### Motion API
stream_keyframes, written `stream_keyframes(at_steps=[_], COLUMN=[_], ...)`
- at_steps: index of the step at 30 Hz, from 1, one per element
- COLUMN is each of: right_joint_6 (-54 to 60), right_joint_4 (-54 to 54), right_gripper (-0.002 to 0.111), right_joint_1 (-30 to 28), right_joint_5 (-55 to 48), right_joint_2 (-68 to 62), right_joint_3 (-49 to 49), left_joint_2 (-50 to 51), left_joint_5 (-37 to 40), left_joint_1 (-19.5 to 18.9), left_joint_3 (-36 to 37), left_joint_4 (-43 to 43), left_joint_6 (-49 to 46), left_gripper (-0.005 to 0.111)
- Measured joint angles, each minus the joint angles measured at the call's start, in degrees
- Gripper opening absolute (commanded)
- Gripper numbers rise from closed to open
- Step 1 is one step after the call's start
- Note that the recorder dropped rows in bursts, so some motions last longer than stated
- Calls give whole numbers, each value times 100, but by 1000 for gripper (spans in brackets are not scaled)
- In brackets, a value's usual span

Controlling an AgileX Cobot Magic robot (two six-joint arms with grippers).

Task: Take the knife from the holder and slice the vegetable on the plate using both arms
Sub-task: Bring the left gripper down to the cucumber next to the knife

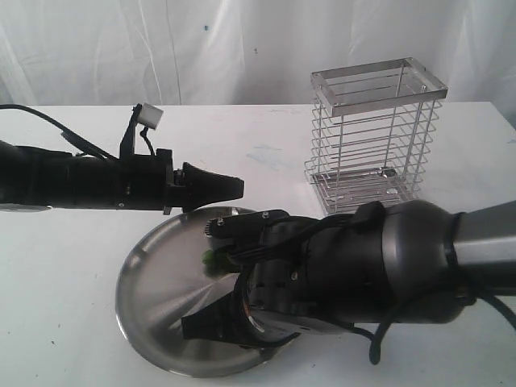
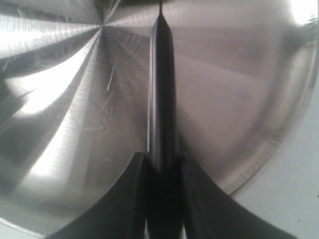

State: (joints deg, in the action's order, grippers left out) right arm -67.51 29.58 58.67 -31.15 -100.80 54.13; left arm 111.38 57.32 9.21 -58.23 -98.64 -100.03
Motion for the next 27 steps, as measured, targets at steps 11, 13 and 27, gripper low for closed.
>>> stream_keyframes(at_steps=[11,13,27], right_joint_6=[0,0,0], right_joint_4=[-13,-13,-13], right_gripper=[0,0,0], right_joint_1=[0,0,0], right_joint_5=[35,35,46], right_joint_2=[-10,-10,-10], right_joint_3=[11,11,11], left_joint_2=[0,0,476], left_joint_5=[0,0,-531], left_joint_1=[0,0,249], left_joint_3=[0,0,-151], left_joint_4=[0,0,0], left_joint_6=[0,-4,34], left_gripper=[0,0,0])
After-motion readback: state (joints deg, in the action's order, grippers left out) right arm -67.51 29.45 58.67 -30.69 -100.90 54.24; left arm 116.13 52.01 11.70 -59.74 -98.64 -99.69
